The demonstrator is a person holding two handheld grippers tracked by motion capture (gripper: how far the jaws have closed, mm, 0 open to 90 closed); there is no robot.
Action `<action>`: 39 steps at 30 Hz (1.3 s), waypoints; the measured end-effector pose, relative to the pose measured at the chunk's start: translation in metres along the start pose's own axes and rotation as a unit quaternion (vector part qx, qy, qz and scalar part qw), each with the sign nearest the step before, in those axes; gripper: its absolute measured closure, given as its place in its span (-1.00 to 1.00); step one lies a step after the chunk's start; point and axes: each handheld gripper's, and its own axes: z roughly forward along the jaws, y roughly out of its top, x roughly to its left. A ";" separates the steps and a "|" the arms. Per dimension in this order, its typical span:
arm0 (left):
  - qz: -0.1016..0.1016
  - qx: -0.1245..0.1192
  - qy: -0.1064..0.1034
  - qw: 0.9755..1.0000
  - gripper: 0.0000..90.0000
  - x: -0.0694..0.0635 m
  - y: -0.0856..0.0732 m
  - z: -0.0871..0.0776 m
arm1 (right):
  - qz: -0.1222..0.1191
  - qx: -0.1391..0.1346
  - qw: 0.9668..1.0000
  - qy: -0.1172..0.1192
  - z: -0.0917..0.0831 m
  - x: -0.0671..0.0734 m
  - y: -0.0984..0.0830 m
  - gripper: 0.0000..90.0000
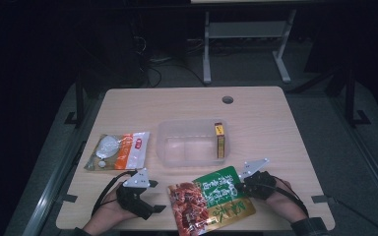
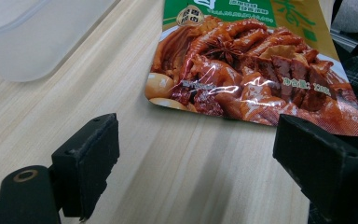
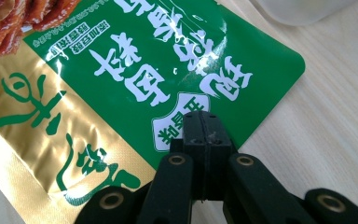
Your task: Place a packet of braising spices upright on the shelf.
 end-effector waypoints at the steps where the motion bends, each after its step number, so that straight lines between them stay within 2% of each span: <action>1: 0.001 -0.001 0.000 1.000 -0.69 0.000 0.000 0.000 | 0.000 0.000 1.000 0.000 0.000 0.000 0.000 1.00; 2: 0.001 -0.003 0.000 1.000 -0.69 0.000 0.001 0.000 | 0.016 -0.018 1.000 0.004 -0.004 0.001 0.000 1.00; 3: 0.001 -0.002 0.000 1.000 -0.69 0.000 0.002 -0.001 | 0.019 -0.033 0.999 -0.001 -0.008 0.000 0.000 0.96; 7: -0.006 -0.002 -0.007 1.000 -0.69 0.001 0.007 0.001 | 0.040 -0.062 0.997 -0.022 -0.020 -0.003 -0.006 0.57; 8: -0.008 -0.003 -0.008 1.000 -0.69 0.001 0.009 0.001 | 0.058 -0.069 0.996 -0.029 -0.023 -0.006 -0.012 0.40; 9: -0.012 -0.006 -0.008 1.000 -0.69 0.001 0.011 0.002 | 0.058 -0.069 0.996 -0.029 -0.023 -0.006 -0.012 0.40; 11: -0.012 -0.009 -0.009 1.000 -0.68 0.002 0.014 0.003 | 0.080 -0.079 0.993 -0.035 -0.026 -0.009 -0.018 0.15; 12: -0.011 -0.011 -0.009 1.000 -0.68 0.002 0.016 0.005 | 0.089 -0.082 0.992 -0.039 -0.028 -0.009 -0.021 0.08; 18: 0.002 -0.006 -0.016 1.000 -0.68 0.002 0.028 0.018 | 0.105 -0.087 0.989 -0.064 -0.033 -0.005 -0.036 -0.22; 26: 0.007 -0.012 -0.031 0.999 -0.69 0.003 0.044 0.042 | 0.112 -0.088 0.987 -0.079 -0.035 -0.002 -0.044 -0.30; 39: 0.018 0.012 -0.042 0.999 -0.69 0.006 0.061 0.082 | 0.108 -0.089 0.986 -0.090 -0.034 -0.006 -0.044 -0.32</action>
